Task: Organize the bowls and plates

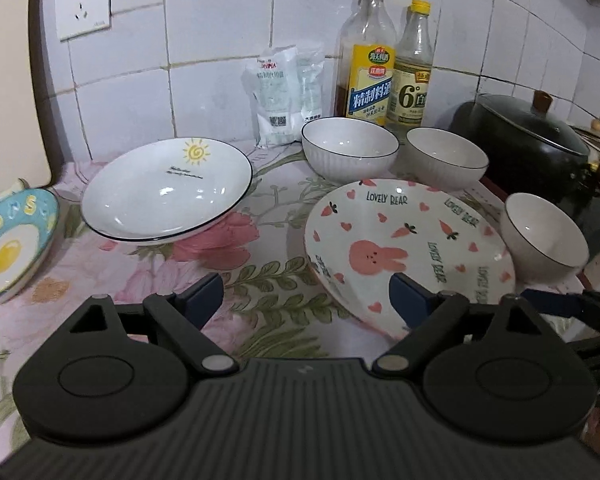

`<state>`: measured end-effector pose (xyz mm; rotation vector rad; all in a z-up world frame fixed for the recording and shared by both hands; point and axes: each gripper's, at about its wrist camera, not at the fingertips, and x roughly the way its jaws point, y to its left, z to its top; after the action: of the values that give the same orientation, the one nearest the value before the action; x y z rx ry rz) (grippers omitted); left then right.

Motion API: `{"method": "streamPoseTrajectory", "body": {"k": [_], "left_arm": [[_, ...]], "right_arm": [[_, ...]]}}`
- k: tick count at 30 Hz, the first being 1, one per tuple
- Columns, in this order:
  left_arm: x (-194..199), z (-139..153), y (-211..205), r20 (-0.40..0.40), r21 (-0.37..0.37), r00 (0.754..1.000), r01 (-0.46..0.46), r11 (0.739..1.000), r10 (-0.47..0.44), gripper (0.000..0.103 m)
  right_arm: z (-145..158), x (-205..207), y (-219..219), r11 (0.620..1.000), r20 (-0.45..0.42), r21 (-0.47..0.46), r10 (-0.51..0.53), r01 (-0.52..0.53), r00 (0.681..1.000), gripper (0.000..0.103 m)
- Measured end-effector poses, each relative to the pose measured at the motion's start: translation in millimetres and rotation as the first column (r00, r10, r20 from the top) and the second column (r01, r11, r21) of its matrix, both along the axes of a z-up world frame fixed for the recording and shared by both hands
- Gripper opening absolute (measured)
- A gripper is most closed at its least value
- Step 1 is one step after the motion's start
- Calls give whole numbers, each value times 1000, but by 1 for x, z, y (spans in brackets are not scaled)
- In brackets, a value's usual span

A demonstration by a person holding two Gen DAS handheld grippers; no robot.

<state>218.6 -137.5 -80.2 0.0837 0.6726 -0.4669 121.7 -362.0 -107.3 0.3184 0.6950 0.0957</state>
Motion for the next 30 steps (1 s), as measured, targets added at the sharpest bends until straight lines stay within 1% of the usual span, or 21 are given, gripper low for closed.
{"method": "streamPoseTrajectory", "body": {"k": [1,2,3,5,6,7,9,10,11,12,14,18,21,24,27,30], "left_arm": [[5,-3,-1,-18,-13,1000,4,1000,-4,81],[10,-6,-3,-42,-26,999,9,1000,-10,74],[15,-9,-5,-68,-39,998,15,999,-17,69],[25,-18,-9,-106,-53,994,8,999,-14,62],[28,-21,-10,-118,-57,993,4,998,-11,60],[32,-25,-11,-131,-66,991,1,998,-10,58],[36,-31,-13,-148,-83,989,-3,997,-9,47],[38,-33,-12,-151,-107,989,-7,994,-10,45],[40,-35,-11,-149,-123,989,-11,992,-8,37],[42,-37,-11,-152,-127,988,-23,992,4,31],[44,-41,-9,-159,-142,987,-30,989,7,29],[47,-47,-10,-179,-172,984,-32,985,1,28],[46,-47,-15,-164,-158,986,-29,987,3,28],[46,-48,-18,-160,-162,987,-56,985,30,30],[41,-49,-22,-127,-134,992,-43,990,26,30],[34,-49,-30,-86,-114,996,-17,993,7,31]], "right_arm": [[-4,2,-2,1000,5,5,-15,15,1000,86],[-7,5,-3,1000,7,10,-27,27,1000,82],[-12,7,-5,999,11,19,-41,41,999,80],[-17,9,-9,996,13,28,-81,81,997,68],[-20,10,-11,995,10,38,-97,97,995,65],[-22,12,-12,993,1,51,-109,108,994,60],[-25,12,-14,989,10,65,-133,132,991,53],[-26,13,-14,988,7,63,-139,138,990,47],[-26,14,-15,987,5,61,-147,147,989,45],[-26,15,-15,985,6,60,-160,159,987,44],[-27,16,-18,981,1,74,-178,177,984,41],[-27,18,-18,980,-2,75,-183,183,983,41],[-28,19,-17,981,2,65,-186,186,983,42],[-29,21,-16,979,13,59,-195,194,981,42],[-31,20,-14,980,27,48,-193,192,981,45],[-31,21,-10,979,27,25,-203,202,979,42]]}}
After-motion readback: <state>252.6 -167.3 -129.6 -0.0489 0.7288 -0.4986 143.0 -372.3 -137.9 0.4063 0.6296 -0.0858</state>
